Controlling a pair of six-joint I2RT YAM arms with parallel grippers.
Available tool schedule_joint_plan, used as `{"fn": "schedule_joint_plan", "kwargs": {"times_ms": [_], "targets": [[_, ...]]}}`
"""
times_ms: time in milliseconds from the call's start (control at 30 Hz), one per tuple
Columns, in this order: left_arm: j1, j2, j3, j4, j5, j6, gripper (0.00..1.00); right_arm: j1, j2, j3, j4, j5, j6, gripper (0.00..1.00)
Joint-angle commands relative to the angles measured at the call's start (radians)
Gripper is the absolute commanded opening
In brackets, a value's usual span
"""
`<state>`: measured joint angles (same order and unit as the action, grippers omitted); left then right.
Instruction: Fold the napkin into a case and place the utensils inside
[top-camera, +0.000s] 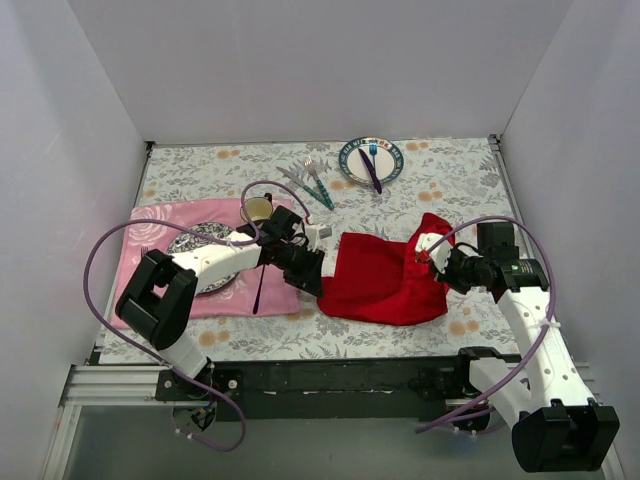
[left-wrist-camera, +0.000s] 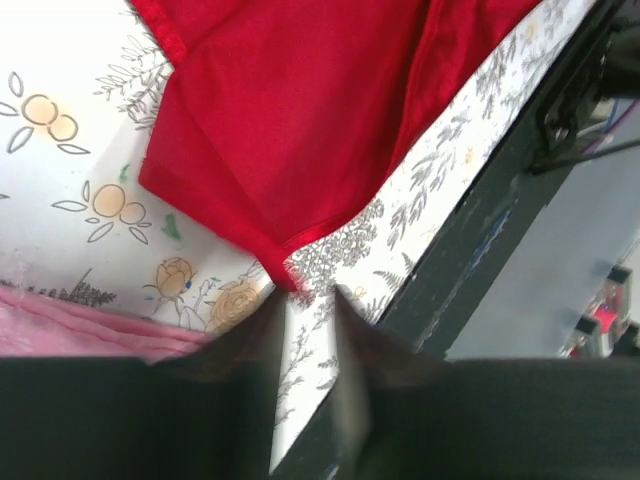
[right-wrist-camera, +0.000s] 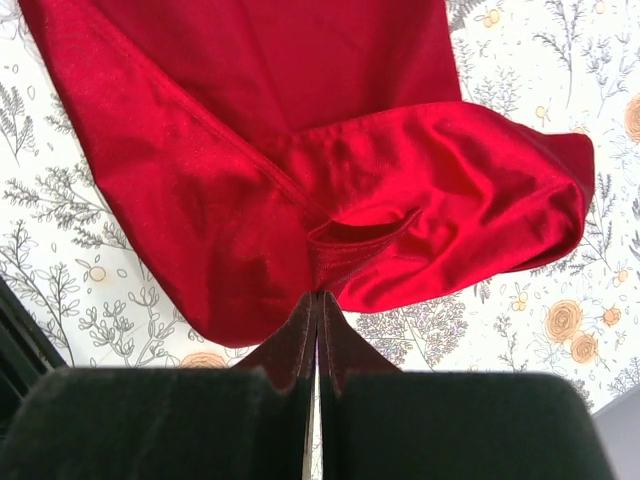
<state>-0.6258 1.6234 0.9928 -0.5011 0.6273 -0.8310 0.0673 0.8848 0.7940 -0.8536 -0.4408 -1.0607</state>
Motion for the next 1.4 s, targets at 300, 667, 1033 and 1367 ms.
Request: {"fn": "schedule_joint_plan", "kwargs": {"times_ms": [300, 667, 1033, 1367], "targets": [[0.092, -0.368, -0.129, -0.040, 0.117, 0.786, 0.68, 0.011, 0.006, 0.017, -0.033, 0.002, -0.050, 0.01], [-0.024, -0.431, -0.353, 0.272, -0.073, 1.297, 0.64, 0.011, 0.029, 0.017, 0.074, 0.125, 0.100, 0.01], [-0.098, -0.461, -0.555, 0.559, -0.156, 1.429, 0.59, 0.008, 0.109, 0.103, 0.169, 0.165, 0.294, 0.01], [-0.132, -0.381, -0.603, 0.682, -0.210, 1.478, 0.45, -0.003, 0.137, 0.123, 0.192, 0.183, 0.298, 0.01]]}}
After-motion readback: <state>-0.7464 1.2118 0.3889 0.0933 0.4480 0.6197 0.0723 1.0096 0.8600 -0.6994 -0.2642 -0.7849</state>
